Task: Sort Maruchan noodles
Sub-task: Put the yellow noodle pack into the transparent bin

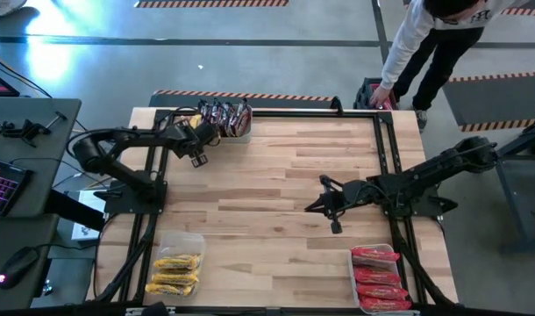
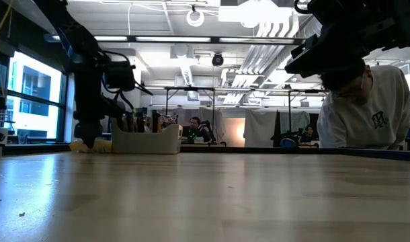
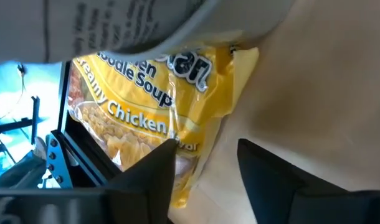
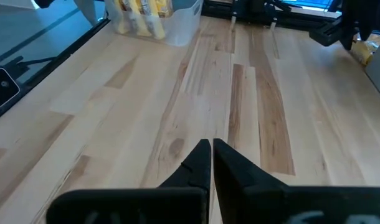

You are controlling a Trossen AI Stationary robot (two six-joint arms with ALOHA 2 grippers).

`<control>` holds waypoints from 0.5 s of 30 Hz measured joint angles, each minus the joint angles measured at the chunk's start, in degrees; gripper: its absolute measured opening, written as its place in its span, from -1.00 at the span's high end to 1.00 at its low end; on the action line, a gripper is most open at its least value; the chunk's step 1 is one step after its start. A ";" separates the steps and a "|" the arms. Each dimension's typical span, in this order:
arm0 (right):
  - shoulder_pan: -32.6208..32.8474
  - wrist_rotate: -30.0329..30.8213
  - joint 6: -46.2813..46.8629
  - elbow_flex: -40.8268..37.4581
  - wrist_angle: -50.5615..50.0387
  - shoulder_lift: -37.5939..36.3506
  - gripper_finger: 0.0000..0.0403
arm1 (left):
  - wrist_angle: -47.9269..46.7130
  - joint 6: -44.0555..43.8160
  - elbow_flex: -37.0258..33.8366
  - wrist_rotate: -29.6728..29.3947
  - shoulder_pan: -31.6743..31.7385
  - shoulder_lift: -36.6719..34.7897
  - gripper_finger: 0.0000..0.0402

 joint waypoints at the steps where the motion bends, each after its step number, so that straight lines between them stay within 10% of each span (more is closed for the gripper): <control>1: 0.00 0.00 0.00 0.01 0.00 0.00 1.00 | 0.46 0.02 0.00 0.02 0.30 0.36 0.23; 15: 0.00 0.00 0.00 0.02 0.02 0.00 1.00 | -4.22 1.00 -0.04 1.43 0.79 0.64 0.97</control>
